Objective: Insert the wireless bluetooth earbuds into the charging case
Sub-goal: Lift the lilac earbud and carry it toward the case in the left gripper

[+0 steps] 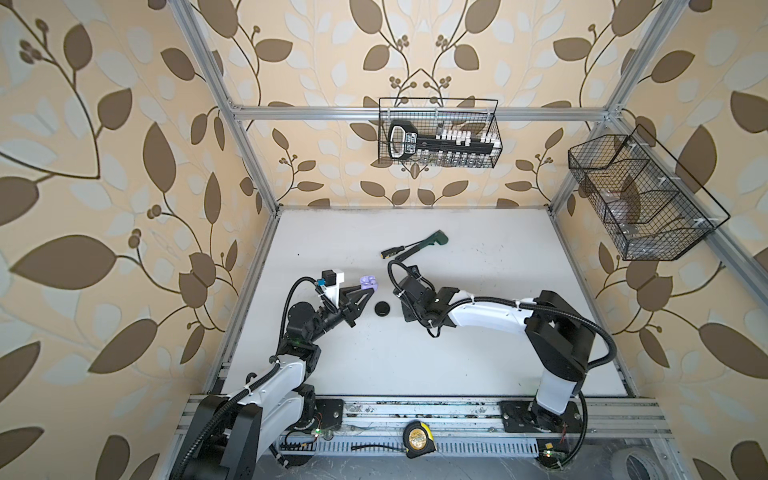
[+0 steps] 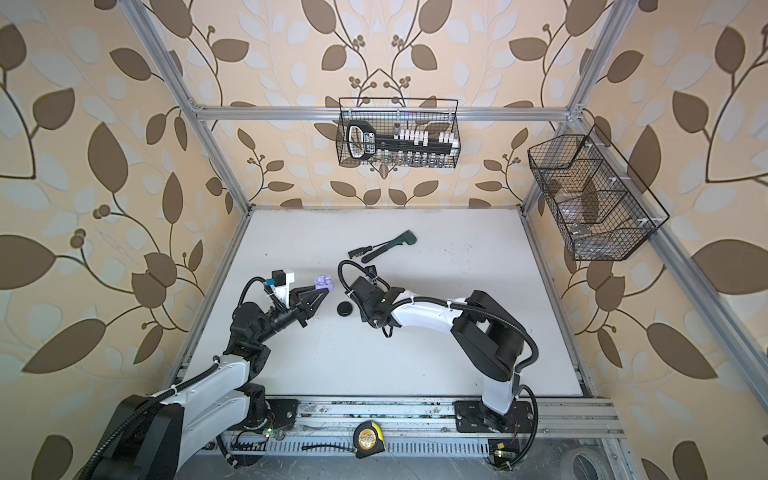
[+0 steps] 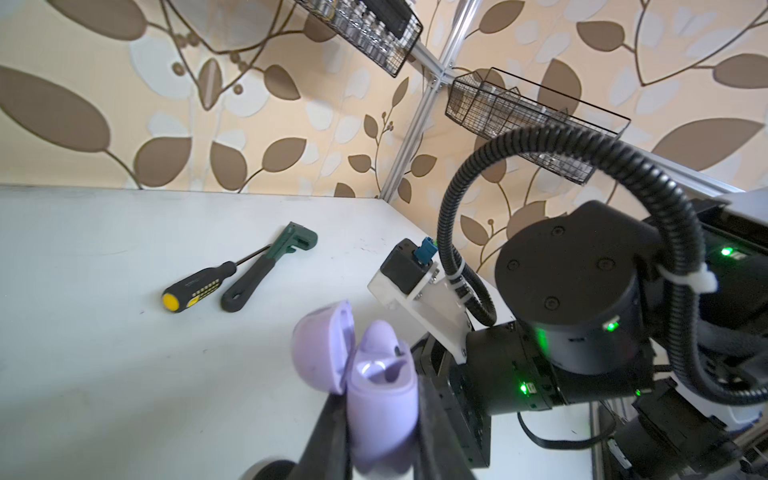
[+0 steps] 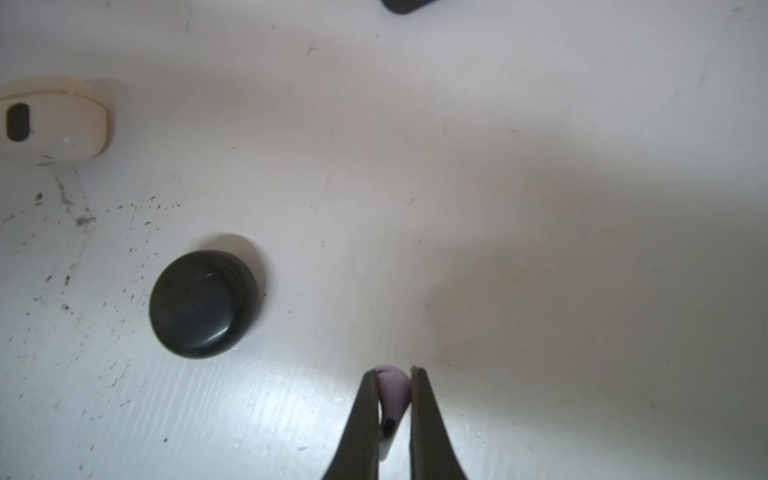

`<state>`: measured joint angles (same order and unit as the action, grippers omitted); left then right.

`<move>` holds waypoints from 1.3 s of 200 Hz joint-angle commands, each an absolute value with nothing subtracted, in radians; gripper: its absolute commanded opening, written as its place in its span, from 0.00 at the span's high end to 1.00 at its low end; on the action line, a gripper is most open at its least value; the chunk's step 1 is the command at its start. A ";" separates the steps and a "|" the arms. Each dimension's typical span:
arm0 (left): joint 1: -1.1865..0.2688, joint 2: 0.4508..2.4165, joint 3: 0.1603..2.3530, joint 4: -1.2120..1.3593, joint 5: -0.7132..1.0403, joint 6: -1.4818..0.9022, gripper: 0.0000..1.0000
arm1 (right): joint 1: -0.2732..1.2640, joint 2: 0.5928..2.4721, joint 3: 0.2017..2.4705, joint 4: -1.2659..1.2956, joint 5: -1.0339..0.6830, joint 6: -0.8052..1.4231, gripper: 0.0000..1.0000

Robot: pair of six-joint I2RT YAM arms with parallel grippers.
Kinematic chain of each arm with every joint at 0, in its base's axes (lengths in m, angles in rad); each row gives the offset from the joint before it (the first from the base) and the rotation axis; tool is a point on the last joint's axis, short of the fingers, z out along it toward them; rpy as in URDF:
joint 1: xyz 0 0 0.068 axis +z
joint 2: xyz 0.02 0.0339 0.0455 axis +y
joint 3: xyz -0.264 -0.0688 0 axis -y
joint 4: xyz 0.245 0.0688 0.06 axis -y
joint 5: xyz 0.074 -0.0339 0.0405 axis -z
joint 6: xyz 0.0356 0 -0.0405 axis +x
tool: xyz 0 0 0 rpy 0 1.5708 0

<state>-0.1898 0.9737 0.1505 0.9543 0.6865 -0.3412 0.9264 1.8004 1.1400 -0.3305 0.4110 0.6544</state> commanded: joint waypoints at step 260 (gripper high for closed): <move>-0.418 1.469 0.324 1.165 0.678 -0.092 1.00 | 0.881 1.598 0.905 -0.193 0.462 0.743 0.91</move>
<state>-0.3943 1.4185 0.2771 1.0058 0.6262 -0.1204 0.8898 1.6646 0.9489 -0.2127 0.4152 0.7143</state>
